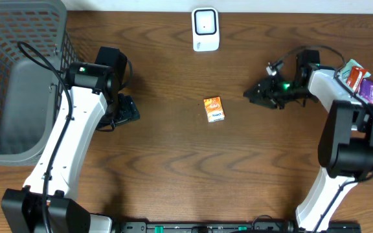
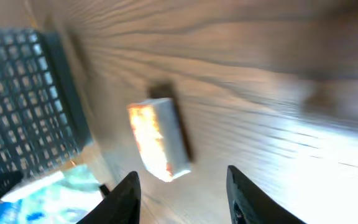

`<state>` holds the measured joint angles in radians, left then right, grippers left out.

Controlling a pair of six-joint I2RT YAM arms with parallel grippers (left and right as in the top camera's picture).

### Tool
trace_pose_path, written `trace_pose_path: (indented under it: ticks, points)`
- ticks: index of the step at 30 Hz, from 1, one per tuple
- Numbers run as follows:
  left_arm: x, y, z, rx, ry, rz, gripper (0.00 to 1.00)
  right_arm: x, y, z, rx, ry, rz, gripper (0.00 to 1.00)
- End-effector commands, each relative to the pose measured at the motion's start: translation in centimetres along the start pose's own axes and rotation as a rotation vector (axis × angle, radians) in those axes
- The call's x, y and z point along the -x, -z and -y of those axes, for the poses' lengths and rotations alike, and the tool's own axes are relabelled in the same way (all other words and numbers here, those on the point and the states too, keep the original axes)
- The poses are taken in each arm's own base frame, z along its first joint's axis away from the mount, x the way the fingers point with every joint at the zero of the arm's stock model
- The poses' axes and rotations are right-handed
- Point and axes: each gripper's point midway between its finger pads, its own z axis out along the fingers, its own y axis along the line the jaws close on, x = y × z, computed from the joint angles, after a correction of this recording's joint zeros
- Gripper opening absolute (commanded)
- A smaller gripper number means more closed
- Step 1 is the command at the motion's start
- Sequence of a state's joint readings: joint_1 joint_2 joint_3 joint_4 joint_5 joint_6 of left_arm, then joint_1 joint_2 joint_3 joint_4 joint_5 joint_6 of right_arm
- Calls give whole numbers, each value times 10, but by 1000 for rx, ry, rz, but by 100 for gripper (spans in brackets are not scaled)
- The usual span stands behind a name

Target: Scan the item barcode

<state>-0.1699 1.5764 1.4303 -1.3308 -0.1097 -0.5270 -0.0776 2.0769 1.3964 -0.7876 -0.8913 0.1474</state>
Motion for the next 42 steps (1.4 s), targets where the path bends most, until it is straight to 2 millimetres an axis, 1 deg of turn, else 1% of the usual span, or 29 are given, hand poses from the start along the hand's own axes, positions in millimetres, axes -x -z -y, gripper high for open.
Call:
trace_pose_path:
  ticks: [1,4,5,6,9,12,13,17,18,20,21,24,25,26,28,29,32,34,35,36,37,38,40,42]
  points:
    - [-1,0,-3,5,17,-2,98,-3,-10,-23,-3,118,-13,38]
    - [-1,0,-3,5,17,-2,98,-8,-29,-25,-58,165,-38,38]
    - [-1,0,-3,5,17,-2,98,-14,-43,-25,-109,188,-56,39]
    - [-1,0,-3,5,17,-2,98,-16,-49,-23,-147,189,-64,38]
    - [-1,0,-3,5,17,-2,98,-24,-64,-16,-269,184,-74,38]
    - [-1,0,-3,5,17,-2,98,-30,-78,-24,-278,230,-89,42]
    - [-1,0,-3,5,17,-2,98,-32,-81,-23,-306,233,-89,43]
    - [-1,0,-3,5,17,-2,98,-33,-85,-2,-474,195,-67,42]
    - [-1,0,-3,5,17,-2,98,-36,-88,-2,-479,201,-75,39]
    - [-1,0,-3,5,17,-2,98,-40,-95,-1,-477,204,-94,26]
    - [-1,0,-3,5,17,-2,98,-42,-97,-1,-475,204,-103,22]
    - [-1,0,-3,5,17,-2,98,-48,-105,1,-481,211,-125,17]
    - [-1,0,-3,5,17,-2,98,-50,-107,1,-482,214,-130,11]
    - [-1,0,-3,5,17,-2,98,-51,-109,0,-481,219,-133,1]
    - [-1,0,-3,5,17,-2,98,-50,-112,-6,-470,238,-126,1]
    - [-1,0,-3,5,17,-2,98,-47,-112,-11,-462,249,-113,1]
    - [-1,0,-3,5,17,-2,98,-29,-106,-33,-433,295,-51,1]
    - [-1,0,-3,5,17,-2,98,-8,-94,-58,-414,340,21,1]
    - [-1,0,-3,5,17,-2,98,11,-84,-77,-415,379,85,1]
    - [-1,0,-3,5,17,-2,98,27,-75,-89,-436,406,143,1]
    - [-1,0,-3,5,17,-2,98,38,-68,-96,-458,422,187,1]
    - [-1,0,-3,5,17,-2,98,55,-56,-106,-502,446,260,1]
    - [-1,0,-3,5,17,-2,98,83,-37,-120,-582,492,390,1]
    - [-1,0,-3,5,17,-2,98,107,-22,-135,-650,584,515,1]
